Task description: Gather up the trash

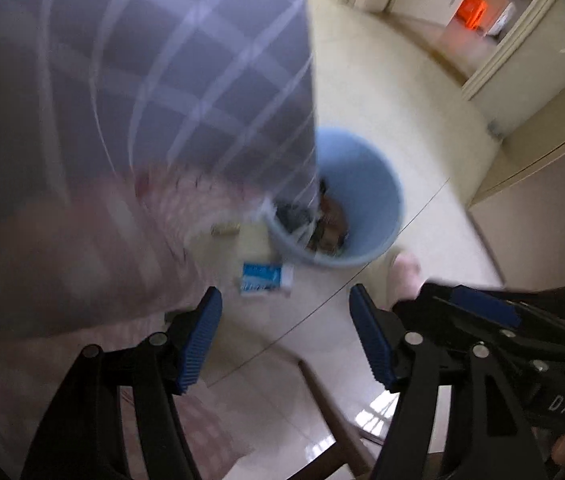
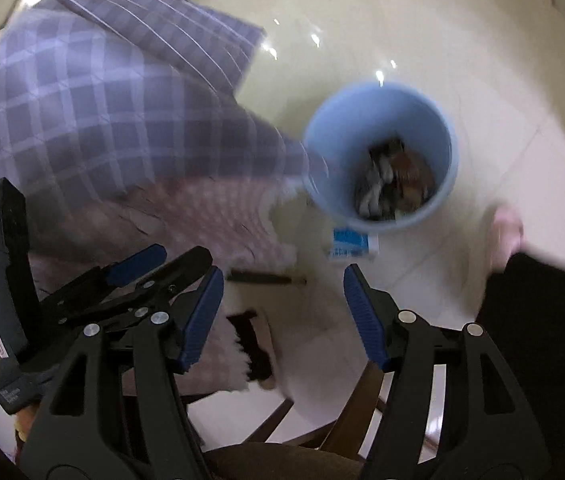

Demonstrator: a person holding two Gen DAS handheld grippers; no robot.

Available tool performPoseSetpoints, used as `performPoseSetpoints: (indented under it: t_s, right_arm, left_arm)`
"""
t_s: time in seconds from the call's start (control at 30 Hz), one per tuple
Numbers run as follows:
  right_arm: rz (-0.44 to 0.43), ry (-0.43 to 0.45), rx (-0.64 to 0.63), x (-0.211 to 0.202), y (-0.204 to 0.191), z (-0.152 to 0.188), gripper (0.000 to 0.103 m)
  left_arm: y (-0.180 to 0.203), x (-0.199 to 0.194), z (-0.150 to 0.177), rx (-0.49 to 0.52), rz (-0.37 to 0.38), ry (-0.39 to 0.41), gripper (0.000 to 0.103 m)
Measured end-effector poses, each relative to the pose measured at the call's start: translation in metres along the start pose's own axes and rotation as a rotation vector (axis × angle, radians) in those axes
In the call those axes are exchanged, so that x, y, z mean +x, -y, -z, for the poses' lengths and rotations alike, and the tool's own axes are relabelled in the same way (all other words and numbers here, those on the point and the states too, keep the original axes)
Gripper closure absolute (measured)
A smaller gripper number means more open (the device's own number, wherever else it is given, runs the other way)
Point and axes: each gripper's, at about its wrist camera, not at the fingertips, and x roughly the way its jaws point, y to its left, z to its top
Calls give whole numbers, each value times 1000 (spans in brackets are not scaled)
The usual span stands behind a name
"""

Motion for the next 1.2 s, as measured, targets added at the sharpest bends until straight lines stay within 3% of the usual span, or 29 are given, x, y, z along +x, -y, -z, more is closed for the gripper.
performPoseSetpoints:
  t_s: [0.2,0.3,0.4,0.63,0.73,0.9,1.03,1.2]
  right_arm:
    - [-21,-147,244,73,52,17,41]
    - [-51,-220,465,111,94,25,40]
    - [-87,-262,658,139,125,39,38]
    - [-168,-283,1094,216,182,75,35]
    - [-201,-269,1191,254,193,82,35]
    - [-236,-223,1296,297,215,82,35]
    - [-247,-191,1383,334,230,87,35]
    - [-259,-169,1426,373,239,80,35]
  left_arm:
    - [-13,72,16,-26,-25,-129,38]
    - [-16,107,22,-28,-10,-176,38]
    - [-17,144,26,-10,-49,-221,38]
    - [-21,223,18,99,-157,-226,38]
    - [-29,257,16,120,-134,-230,38]
    - [-60,305,12,-24,-161,-223,38]
    - [-88,331,0,-254,-162,-186,38]
    - [-112,363,-14,-436,-166,-120,38]
